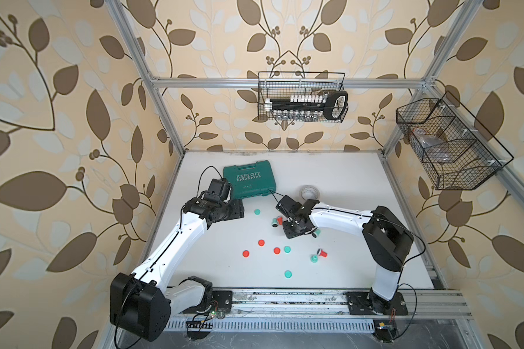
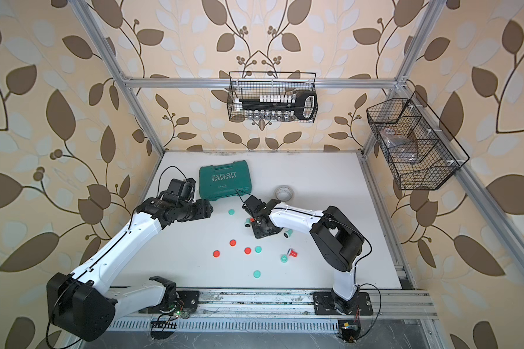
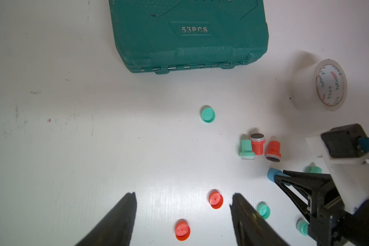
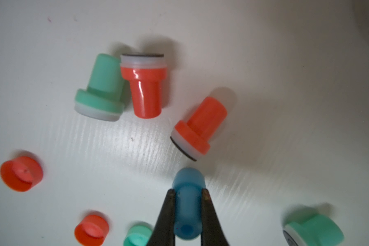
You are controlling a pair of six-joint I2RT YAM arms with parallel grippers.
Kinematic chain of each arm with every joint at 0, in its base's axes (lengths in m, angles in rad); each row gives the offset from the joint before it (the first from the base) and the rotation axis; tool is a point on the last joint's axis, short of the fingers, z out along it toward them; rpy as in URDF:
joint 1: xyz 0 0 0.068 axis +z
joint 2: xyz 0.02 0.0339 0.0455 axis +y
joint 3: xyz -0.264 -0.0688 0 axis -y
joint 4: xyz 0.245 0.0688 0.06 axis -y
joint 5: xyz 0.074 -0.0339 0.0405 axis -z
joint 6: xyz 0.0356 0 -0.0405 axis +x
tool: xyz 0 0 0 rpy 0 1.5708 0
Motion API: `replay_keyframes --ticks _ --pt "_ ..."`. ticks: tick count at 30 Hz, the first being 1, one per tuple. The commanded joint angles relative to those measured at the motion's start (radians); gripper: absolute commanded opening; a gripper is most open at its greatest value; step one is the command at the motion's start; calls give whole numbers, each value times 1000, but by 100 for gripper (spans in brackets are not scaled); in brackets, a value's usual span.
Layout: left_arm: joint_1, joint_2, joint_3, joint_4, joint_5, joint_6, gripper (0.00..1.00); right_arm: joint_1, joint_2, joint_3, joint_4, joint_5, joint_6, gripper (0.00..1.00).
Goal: Close the stamp cap
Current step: Close the cover of the stamp.
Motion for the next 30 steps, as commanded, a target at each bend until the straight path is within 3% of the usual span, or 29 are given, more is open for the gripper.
replay_keyframes --ticks 1,9,20,24,30 --pt "13 -7 25 -2 -3 24 73 2 161 -85 -207 -15 -29 0" --pt "14 -9 24 -8 -7 24 73 3 275 -84 -194 -60 -45 0" --pt "14 -5 29 -9 -2 26 73 13 338 -40 -243 -24 -50 0" --pt "14 -3 29 -7 1 27 73 11 308 -41 -232 -34 -56 0" --pt "14 -6 27 -7 0 24 73 -8 135 39 -264 -46 -74 0"
